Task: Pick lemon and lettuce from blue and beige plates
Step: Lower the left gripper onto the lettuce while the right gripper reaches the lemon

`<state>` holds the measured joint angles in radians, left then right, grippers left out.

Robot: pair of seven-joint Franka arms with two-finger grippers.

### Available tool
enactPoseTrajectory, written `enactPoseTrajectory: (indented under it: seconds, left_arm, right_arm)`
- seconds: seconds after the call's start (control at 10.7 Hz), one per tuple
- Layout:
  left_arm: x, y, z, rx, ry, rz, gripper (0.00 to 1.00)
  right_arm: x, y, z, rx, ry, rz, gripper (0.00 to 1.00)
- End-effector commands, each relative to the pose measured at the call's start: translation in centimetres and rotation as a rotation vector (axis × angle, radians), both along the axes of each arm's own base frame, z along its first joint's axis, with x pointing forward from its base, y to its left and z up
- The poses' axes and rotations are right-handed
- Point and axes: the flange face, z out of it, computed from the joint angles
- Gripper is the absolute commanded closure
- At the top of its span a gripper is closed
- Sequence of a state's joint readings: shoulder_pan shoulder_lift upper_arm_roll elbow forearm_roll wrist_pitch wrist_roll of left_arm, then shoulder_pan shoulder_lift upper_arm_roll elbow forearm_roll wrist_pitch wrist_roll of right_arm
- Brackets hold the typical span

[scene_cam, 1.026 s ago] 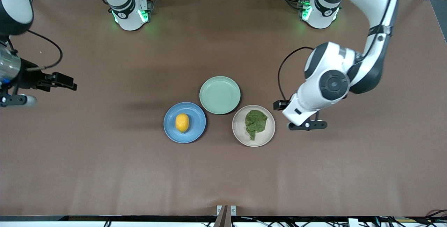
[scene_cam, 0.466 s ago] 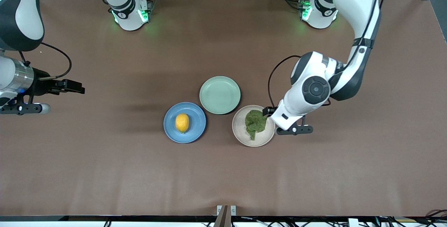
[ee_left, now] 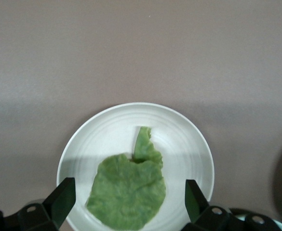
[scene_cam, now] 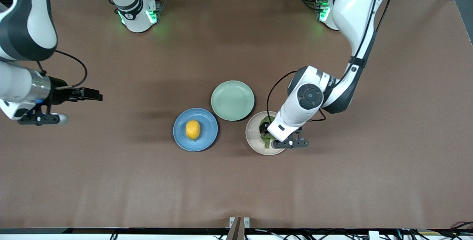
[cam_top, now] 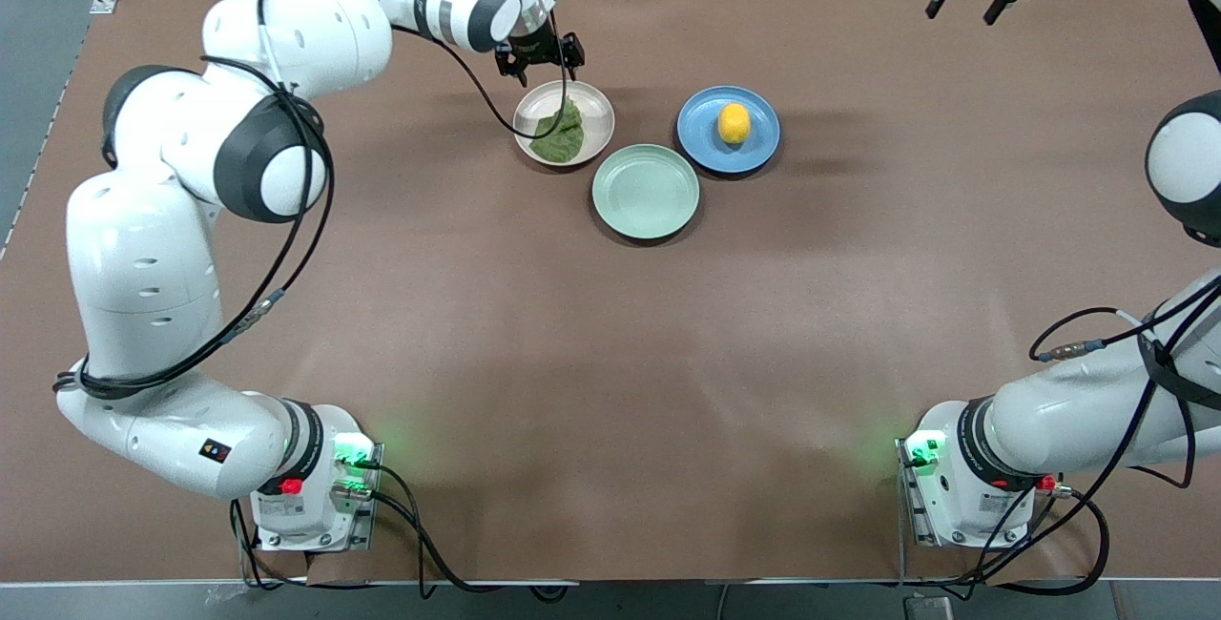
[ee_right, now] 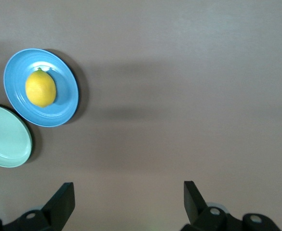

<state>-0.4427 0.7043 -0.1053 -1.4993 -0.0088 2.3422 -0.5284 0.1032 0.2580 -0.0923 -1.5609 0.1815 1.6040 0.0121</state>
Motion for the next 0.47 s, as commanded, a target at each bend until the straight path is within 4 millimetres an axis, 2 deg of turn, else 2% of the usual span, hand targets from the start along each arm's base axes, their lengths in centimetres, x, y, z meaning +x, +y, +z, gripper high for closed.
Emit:
enactPoseTrajectory:
  seconds: [0.0,0.09,0.28,0.37]
  left_arm:
    - [0.4,-0.2,-1.3,0.048,-0.036,-0.021,0.00]
    - [0.2,-1.0,-1.1,0.032,-0.064,-0.032,0.00]
    - [-0.2,-2.3,-3.2,0.010,-0.089,-0.047,0.00]
    - [-1.1,-3.9,-3.6,-0.006,-0.111,-0.062,0.00]
  right_arm:
    - [1.2,3.9,-2.3,-0.004,0.016,-0.063,0.00]
    - [1.4,6.0,-3.7,-0.015,0.020,-0.066,0.00]
    - [1.8,9.5,-6.3,-0.027,0.026,-0.034,0.00]
    - [2.1,10.9,-7.7,-0.028,0.014,-0.019,0.00]
